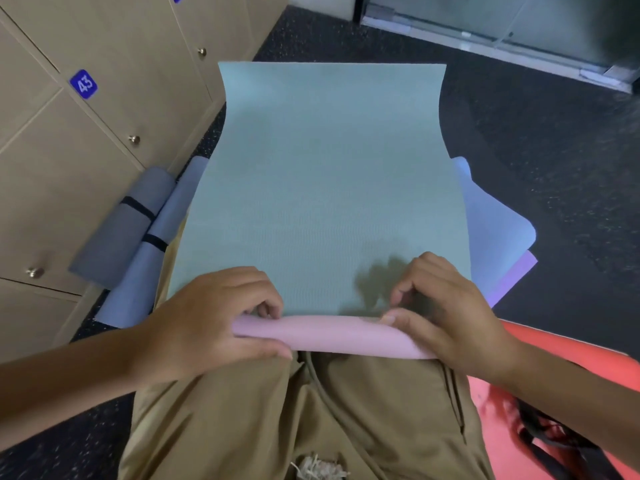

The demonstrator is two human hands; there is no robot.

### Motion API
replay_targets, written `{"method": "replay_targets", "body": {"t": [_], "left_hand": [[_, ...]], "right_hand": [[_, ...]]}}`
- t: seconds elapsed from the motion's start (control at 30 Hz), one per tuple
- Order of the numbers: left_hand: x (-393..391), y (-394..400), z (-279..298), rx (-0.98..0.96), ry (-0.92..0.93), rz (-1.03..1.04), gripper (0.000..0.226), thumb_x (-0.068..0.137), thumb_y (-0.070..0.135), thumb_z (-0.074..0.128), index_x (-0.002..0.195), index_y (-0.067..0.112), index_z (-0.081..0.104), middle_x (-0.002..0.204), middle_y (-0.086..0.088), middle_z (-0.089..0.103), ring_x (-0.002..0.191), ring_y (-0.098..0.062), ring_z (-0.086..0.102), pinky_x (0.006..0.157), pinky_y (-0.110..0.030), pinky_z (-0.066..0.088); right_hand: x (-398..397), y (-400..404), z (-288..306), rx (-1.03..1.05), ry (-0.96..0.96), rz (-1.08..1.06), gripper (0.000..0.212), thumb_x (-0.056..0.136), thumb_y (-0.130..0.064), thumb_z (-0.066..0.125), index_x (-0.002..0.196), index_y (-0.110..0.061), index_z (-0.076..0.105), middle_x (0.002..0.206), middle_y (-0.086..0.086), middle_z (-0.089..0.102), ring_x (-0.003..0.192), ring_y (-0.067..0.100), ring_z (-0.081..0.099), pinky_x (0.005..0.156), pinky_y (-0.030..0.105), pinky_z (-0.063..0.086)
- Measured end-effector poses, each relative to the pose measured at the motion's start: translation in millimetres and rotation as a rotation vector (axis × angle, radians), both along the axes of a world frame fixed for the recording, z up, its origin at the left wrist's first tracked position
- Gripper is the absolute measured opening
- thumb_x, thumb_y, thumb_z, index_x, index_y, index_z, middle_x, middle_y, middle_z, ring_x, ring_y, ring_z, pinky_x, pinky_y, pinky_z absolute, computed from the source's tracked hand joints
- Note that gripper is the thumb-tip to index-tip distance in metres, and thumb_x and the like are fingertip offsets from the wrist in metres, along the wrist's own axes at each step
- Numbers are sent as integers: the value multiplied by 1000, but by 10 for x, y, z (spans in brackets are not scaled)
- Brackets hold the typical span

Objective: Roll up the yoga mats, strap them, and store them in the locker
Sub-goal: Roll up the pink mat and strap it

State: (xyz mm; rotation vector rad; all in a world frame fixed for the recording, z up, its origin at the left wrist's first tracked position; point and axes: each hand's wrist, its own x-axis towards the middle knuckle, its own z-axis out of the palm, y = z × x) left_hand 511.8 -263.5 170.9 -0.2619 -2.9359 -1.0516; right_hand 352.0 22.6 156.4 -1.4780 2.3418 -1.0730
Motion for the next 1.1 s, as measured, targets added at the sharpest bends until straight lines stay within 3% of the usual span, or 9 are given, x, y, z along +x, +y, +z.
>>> {"method": "replay_targets", "body": {"t": [0.1, 0.2, 0.37, 0.47, 0.63, 0.73, 0.83, 1.03, 1.1], "left_hand": [[-109, -54, 5, 80, -113, 64, 37, 73, 70, 72, 86, 36, 65, 82, 14, 61, 77, -8, 59, 68, -23, 45], [-194, -108, -19, 148, -211, 83, 39, 67, 72, 72, 87, 38, 67, 85, 12, 63, 81, -14, 59, 69, -22, 43], [-265, -138, -22, 145, -294, 98, 39, 66, 74, 68, 82, 38, 70, 84, 14, 62, 80, -16, 58, 67, -24, 42], [-205, -86, 52, 3, -288, 137, 43, 74, 77, 53, 79, 37, 69, 85, 23, 63, 82, -9, 60, 66, -19, 41], [-6, 122, 93, -118, -61, 305, 36, 91, 60, 46, 101, 35, 69, 98, 21, 63, 78, -3, 62, 66, -25, 48], [16, 187, 21, -92, 57, 325, 31, 98, 48, 49, 94, 24, 68, 97, 17, 54, 80, -11, 59, 69, -30, 45], [12, 121, -50, -163, 125, 262, 45, 88, 62, 62, 94, 18, 71, 94, 13, 60, 89, -15, 53, 79, -27, 39], [-91, 25, -87, -116, 85, 246, 45, 85, 66, 62, 89, 22, 73, 85, 18, 63, 81, -11, 55, 72, -32, 43], [-163, -2, -43, -53, 9, 292, 41, 81, 68, 63, 83, 28, 72, 78, 18, 64, 78, -9, 57, 70, -26, 43]], "right_hand": [[14, 24, 17, -19, 229, 167, 50, 91, -58, 67, 91, -8, 71, 85, 1, 60, 76, 24, 50, 69, 39, 42], [13, -8, 26, -15, 372, 208, 57, 79, -58, 81, 92, -3, 75, 86, 6, 63, 74, 29, 54, 67, 40, 43], [-47, -46, 65, 22, 378, 241, 42, 91, -46, 76, 94, -4, 74, 84, 4, 60, 75, 25, 52, 69, 31, 43], [-110, -79, 120, 94, 331, 266, 39, 94, -45, 72, 98, -7, 72, 85, 1, 60, 77, 23, 55, 67, 29, 46], [-136, -178, 264, 234, 290, 186, 39, 99, -53, 52, 96, -18, 70, 84, -6, 63, 77, 16, 59, 65, 33, 51], [-133, -227, 274, 250, 243, 108, 39, 97, -54, 49, 91, -21, 69, 79, -10, 61, 75, 10, 57, 63, 31, 47], [-143, -253, 236, 260, 146, 51, 40, 96, -56, 48, 91, -23, 70, 78, -11, 60, 78, 10, 55, 64, 34, 49], [-70, -313, 163, 204, 348, -121, 43, 98, -50, 47, 89, -20, 76, 86, -4, 62, 78, 24, 57, 62, 37, 48], [-44, -335, 144, 155, 394, -208, 38, 97, -45, 52, 90, -14, 74, 89, 0, 62, 78, 26, 58, 65, 39, 49]]}}
